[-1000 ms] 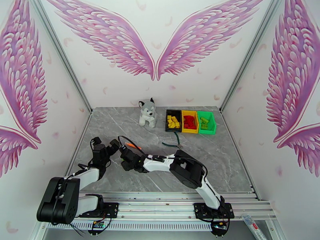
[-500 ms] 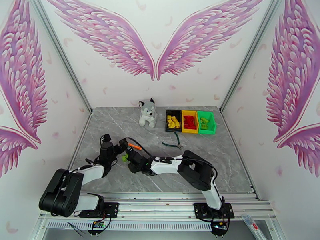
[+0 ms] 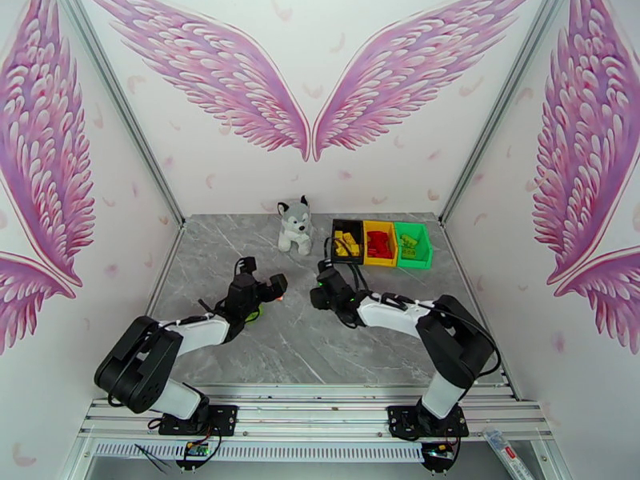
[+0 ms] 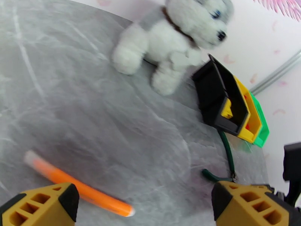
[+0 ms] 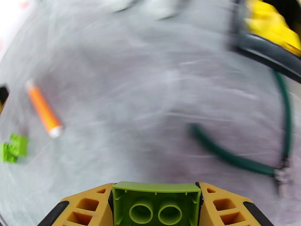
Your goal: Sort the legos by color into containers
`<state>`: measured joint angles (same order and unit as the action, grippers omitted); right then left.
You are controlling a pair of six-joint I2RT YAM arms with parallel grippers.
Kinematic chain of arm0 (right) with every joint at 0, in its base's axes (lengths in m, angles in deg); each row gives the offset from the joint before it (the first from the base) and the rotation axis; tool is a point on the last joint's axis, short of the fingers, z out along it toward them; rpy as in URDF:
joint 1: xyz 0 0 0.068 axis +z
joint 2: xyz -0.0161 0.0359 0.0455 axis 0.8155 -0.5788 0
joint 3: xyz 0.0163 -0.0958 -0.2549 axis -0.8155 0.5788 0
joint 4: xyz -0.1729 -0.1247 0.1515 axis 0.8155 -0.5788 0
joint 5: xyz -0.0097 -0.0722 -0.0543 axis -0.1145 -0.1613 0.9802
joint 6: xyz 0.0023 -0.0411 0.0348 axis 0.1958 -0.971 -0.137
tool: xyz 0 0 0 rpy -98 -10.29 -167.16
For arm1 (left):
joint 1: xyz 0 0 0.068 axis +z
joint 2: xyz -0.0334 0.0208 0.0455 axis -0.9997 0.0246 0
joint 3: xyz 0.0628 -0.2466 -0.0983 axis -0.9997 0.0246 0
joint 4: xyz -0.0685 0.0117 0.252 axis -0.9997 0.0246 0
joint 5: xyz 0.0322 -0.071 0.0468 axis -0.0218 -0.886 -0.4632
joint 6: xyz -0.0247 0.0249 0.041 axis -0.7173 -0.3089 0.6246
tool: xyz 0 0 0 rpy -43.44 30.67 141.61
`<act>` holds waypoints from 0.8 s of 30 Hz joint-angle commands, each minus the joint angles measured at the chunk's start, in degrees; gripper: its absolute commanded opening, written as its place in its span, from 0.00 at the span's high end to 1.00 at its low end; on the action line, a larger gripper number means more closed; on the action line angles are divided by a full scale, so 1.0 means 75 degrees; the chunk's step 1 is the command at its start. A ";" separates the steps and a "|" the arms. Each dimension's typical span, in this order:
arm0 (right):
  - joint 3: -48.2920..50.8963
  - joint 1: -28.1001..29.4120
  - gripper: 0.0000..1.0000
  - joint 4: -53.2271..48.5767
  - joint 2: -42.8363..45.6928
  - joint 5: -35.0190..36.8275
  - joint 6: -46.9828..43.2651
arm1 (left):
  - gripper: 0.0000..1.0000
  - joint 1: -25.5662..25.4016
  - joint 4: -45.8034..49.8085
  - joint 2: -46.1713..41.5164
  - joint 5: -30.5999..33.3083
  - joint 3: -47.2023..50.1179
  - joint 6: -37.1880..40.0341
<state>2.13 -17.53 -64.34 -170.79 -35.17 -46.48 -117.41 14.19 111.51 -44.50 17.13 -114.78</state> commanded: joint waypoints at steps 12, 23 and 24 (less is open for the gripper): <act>0.0147 -0.3140 0.71 0.0082 0.1488 0.1186 0.0946 | 0.01 -0.2217 0.1005 0.2655 -0.0720 -0.3842 0.1600; -0.1992 -0.4705 0.70 -0.0893 0.0150 0.1834 0.1419 | 0.01 -0.3025 0.2140 0.3176 0.0260 -0.5774 0.3209; -0.2159 -0.4781 0.70 -0.0961 -0.0001 0.1813 0.1453 | 0.01 -0.3023 0.2164 0.3150 0.0277 -0.5788 0.3240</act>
<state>-10.99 -52.18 -67.44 -167.82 -23.80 -37.65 -140.62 27.06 134.31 -44.90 -24.60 -93.73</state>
